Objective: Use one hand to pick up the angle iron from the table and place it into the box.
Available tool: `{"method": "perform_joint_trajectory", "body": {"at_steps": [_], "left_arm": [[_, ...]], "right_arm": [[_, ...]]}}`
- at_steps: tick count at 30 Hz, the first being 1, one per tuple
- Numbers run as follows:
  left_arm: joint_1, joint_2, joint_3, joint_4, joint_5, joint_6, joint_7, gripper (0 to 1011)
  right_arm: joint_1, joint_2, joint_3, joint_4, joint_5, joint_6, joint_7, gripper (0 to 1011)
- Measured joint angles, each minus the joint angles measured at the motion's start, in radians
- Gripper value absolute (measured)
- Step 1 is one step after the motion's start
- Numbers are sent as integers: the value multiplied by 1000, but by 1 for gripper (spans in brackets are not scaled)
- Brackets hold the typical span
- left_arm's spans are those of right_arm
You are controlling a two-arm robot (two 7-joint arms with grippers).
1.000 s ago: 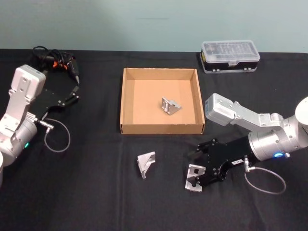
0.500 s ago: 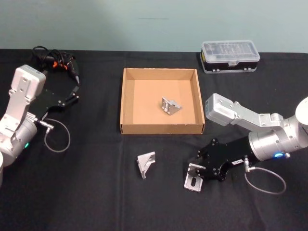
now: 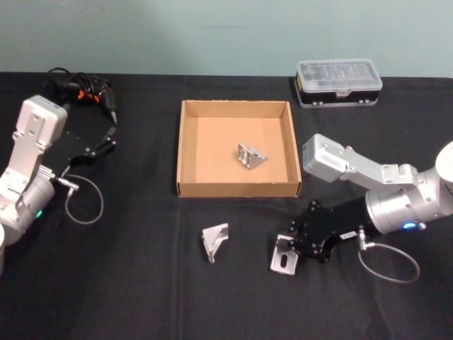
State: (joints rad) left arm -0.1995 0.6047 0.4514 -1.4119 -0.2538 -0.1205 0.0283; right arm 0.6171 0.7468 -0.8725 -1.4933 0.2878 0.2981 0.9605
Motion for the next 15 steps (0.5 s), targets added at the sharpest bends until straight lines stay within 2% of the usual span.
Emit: {"method": "perform_joint_trajectory", "body": {"at_steps": [7,11,15], "left_arm": [[0,0,0,0,0,0,0,1000],[0,0,0,0,0,0,0,1000],[0,0,0,0,0,0,0,1000]], "right_arm": [[10,-11,34,-18,34,-8,-18,98],[30,-33,55,-4,58,-7,-31,98],[59,-71,75,38,74,-3,-63,98]]}}
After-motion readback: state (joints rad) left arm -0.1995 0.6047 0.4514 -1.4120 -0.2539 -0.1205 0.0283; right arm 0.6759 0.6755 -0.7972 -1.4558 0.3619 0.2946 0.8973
